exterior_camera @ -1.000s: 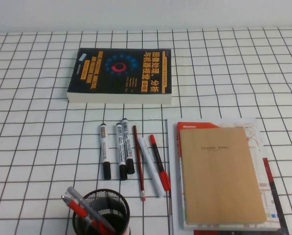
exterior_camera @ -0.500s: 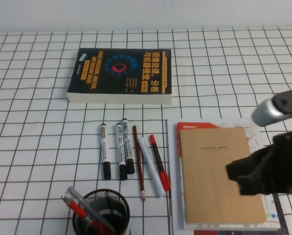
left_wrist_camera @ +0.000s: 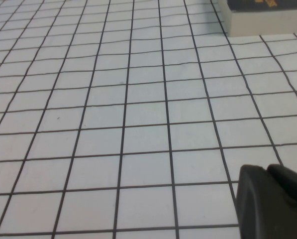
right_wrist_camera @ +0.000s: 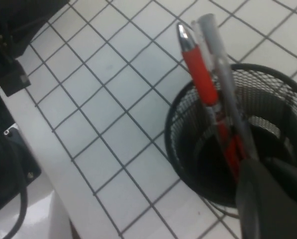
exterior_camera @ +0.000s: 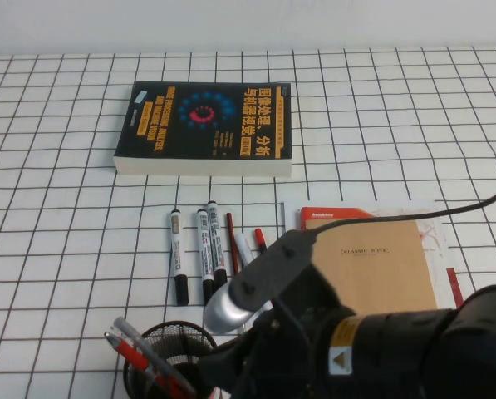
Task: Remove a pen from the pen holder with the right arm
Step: 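Take a marker out of the pen holder and lay it on the table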
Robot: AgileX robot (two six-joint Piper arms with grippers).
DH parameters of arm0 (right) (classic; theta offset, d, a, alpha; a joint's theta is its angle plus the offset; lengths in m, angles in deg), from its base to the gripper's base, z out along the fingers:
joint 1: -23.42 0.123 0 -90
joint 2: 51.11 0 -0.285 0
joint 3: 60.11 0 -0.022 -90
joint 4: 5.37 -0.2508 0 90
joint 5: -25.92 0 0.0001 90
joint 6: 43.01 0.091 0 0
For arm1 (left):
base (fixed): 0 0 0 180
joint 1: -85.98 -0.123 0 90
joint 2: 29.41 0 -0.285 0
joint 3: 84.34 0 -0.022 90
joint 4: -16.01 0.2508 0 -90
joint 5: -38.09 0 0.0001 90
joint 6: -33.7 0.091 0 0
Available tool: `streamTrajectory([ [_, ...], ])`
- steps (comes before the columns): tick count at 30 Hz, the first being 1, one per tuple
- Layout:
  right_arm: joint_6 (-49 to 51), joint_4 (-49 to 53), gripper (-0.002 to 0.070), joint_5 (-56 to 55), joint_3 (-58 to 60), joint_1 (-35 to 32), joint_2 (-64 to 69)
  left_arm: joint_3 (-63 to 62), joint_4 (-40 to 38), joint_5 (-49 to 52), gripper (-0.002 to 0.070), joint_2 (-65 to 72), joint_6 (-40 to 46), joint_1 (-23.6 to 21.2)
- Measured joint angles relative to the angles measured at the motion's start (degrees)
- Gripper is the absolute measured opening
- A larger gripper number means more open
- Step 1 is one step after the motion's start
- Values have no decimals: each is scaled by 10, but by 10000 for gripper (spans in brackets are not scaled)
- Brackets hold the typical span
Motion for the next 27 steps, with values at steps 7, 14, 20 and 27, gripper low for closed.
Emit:
streamTrajectory([
  [7, -14, -1, -14, -94, -6, 43, 42, 0, 0, 0, -4, 0, 0, 0],
  [14, -28, -1, 106, -180, -9, 63, 52, 0, 0, 0, -4, 0, 0, 0],
  [20, -29, -3, 261, -192, -34, 64, 89, 0, 0, 0, -4, 0, 0, 0],
  [27, -56, -15, 298, -227, -46, 64, 132, 0, 0, 0, -4, 0, 0, 0],
])
